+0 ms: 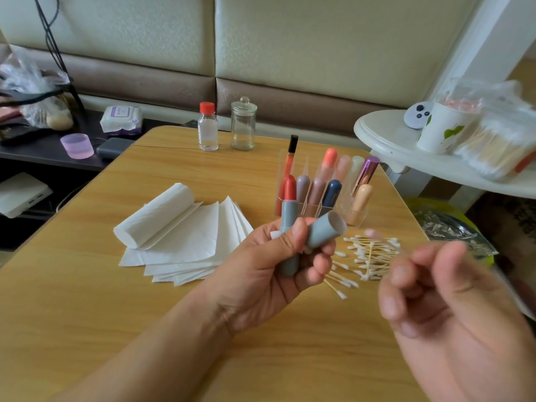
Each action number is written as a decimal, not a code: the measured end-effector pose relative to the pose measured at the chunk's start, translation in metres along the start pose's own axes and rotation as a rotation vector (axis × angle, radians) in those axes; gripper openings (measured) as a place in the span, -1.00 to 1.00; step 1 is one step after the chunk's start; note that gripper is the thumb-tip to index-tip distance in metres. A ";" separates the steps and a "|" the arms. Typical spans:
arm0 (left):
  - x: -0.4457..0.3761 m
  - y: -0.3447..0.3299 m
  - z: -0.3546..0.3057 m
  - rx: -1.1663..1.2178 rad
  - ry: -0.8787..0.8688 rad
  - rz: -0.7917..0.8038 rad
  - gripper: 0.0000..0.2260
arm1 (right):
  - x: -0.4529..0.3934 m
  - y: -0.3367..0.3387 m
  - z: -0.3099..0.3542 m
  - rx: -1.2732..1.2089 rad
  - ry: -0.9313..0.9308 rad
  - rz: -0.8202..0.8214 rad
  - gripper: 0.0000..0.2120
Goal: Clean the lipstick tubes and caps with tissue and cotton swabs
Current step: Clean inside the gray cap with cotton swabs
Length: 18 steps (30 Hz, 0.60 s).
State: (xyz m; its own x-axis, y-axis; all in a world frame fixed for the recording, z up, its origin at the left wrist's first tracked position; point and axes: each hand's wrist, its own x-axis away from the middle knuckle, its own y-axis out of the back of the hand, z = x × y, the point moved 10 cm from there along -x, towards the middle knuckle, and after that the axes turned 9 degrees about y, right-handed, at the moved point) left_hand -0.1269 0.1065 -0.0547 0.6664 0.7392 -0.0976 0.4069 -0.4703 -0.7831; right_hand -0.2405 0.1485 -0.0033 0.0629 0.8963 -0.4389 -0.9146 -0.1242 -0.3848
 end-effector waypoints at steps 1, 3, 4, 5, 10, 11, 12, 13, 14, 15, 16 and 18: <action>0.000 -0.001 0.001 -0.013 0.008 0.002 -0.67 | 0.000 0.000 -0.003 0.023 -0.012 -0.003 -0.67; 0.000 -0.002 0.002 -0.037 0.020 -0.001 -0.63 | 0.000 -0.004 -0.009 0.058 -0.029 -0.004 -0.65; 0.000 -0.001 0.002 -0.052 0.025 -0.010 -0.60 | 0.001 -0.004 -0.012 0.058 -0.039 -0.012 -0.65; 0.001 -0.001 0.002 -0.067 0.030 -0.021 -0.59 | 0.001 -0.003 -0.015 0.060 -0.046 -0.015 -0.64; 0.002 0.004 0.000 -0.104 0.048 -0.177 -0.70 | 0.001 0.006 -0.020 0.220 -0.082 -0.035 -0.74; 0.003 0.004 0.000 -0.115 0.051 -0.192 -0.72 | 0.000 0.007 -0.022 0.266 -0.088 -0.027 -0.78; 0.003 0.004 0.000 -0.123 0.053 -0.196 -0.76 | 0.000 0.009 -0.024 0.301 -0.106 -0.028 -0.81; 0.003 0.004 0.001 -0.130 0.063 -0.197 -0.79 | -0.001 0.011 -0.026 0.321 -0.119 -0.025 -0.84; 0.003 0.004 0.002 -0.136 0.070 -0.194 -0.79 | -0.001 0.012 -0.026 0.330 -0.122 -0.030 -0.90; 0.003 0.003 0.002 -0.137 0.078 -0.188 -0.77 | -0.002 0.010 -0.025 0.333 -0.114 -0.016 -0.94; 0.003 0.003 0.003 -0.139 0.085 -0.185 -0.76 | -0.004 0.007 -0.024 0.342 -0.103 0.004 -0.93; 0.002 0.003 0.004 -0.159 0.092 -0.182 -0.79 | -0.006 0.001 -0.022 0.385 -0.065 0.068 -0.64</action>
State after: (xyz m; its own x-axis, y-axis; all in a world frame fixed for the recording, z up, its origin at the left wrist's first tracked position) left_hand -0.1267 0.1090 -0.0595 0.6243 0.7750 0.0981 0.6134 -0.4086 -0.6758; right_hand -0.2329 0.1332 -0.0190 -0.0174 0.9182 -0.3957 -0.9995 -0.0269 -0.0182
